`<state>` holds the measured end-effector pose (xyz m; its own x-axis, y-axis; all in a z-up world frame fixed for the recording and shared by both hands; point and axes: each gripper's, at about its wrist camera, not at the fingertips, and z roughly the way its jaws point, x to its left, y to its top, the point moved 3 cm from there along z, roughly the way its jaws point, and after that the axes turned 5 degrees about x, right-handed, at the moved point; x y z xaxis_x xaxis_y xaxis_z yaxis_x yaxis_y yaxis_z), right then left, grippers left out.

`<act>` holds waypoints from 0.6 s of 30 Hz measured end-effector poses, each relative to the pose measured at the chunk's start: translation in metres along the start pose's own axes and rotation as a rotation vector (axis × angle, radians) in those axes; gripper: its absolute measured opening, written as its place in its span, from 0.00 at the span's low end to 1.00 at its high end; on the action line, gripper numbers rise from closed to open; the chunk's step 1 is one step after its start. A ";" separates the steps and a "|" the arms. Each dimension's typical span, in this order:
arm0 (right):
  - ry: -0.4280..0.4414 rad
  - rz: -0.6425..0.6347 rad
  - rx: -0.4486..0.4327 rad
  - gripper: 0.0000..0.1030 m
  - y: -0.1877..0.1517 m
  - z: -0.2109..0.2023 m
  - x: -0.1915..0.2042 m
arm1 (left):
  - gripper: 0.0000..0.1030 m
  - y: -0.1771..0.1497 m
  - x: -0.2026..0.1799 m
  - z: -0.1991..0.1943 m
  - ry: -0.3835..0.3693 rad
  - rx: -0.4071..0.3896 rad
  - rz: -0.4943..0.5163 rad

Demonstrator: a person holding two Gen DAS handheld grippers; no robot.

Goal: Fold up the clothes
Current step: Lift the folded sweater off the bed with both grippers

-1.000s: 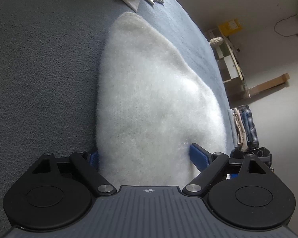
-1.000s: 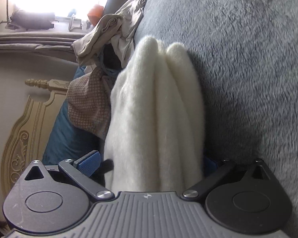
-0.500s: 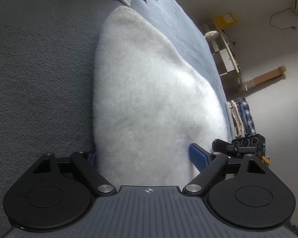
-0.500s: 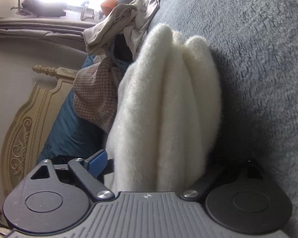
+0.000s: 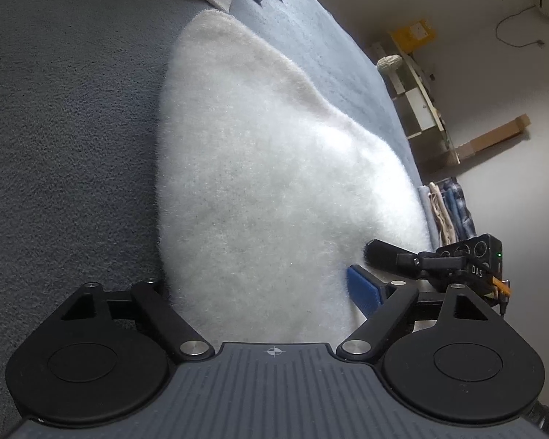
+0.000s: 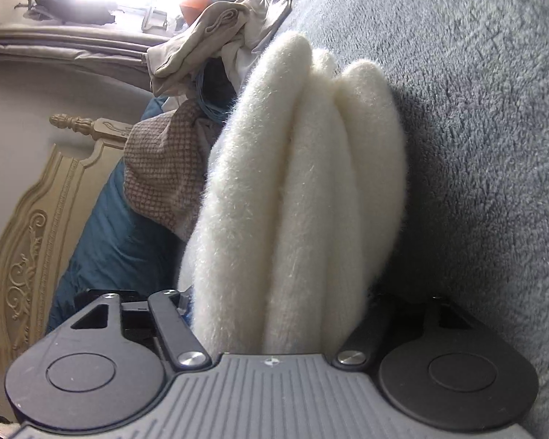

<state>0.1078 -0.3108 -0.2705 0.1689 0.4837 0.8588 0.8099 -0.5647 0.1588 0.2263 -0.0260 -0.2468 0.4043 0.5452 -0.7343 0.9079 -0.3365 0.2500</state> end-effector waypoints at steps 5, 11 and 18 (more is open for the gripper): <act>-0.051 -0.052 -0.009 0.65 -0.001 -0.004 0.019 | 0.73 0.003 -0.008 -0.008 -0.015 -0.007 0.015; -0.068 -0.087 -0.015 0.64 0.001 -0.016 0.033 | 0.72 0.004 -0.015 -0.011 -0.056 -0.004 0.005; -0.094 -0.119 -0.033 0.64 0.004 -0.033 0.044 | 0.72 0.005 -0.030 -0.008 -0.076 -0.012 0.036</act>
